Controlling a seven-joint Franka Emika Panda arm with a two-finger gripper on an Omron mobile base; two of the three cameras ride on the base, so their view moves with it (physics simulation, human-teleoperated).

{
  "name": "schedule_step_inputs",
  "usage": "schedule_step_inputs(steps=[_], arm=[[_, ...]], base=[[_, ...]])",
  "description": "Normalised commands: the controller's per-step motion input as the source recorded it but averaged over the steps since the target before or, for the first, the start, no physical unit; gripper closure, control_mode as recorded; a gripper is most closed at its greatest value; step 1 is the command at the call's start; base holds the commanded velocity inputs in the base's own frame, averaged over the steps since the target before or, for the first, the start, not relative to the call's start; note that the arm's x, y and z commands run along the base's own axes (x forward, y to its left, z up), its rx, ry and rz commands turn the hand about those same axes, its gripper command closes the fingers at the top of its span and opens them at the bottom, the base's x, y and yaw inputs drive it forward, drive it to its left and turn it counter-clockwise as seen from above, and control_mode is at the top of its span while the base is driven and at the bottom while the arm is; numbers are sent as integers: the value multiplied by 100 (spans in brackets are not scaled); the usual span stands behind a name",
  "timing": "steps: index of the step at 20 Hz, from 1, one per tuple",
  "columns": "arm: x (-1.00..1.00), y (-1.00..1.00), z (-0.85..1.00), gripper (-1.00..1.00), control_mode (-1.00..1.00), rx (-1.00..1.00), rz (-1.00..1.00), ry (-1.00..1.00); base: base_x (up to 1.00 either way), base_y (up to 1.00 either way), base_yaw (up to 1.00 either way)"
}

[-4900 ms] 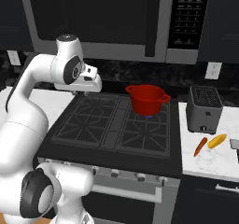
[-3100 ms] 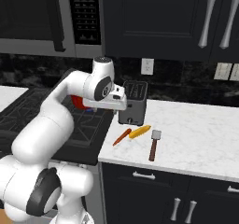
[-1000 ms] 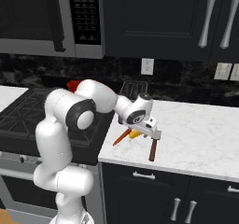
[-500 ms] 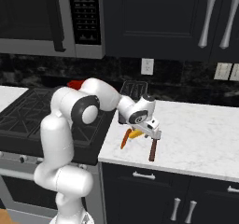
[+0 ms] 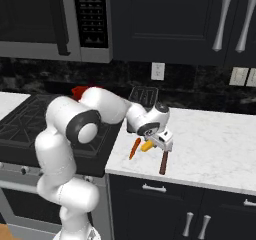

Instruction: Put the corn and carrot in the pot. Retrieve the spatula and lightly stir the vegetables in the pot.

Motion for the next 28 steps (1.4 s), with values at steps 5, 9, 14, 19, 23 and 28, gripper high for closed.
schedule_step_inputs(steps=[5, 9, 14, 19, 23, 28], arm=[[-100, 15, 94, 100, -100, 0, -2, -31], [-73, 88, 88, 100, -100, -2, 0, -15], [-30, 100, 71, 100, -100, -10, 0, -1], [-4, 100, 84, 100, -100, -8, 1, 0], [8, 100, 74, 100, -100, -6, 1, 0], [48, 82, 34, 100, -100, -3, 0, -3]], base=[[0, 0, 0], [0, 0, 0], [0, 0, 0], [0, 0, 0], [0, 0, 0], [0, 0, 0]])
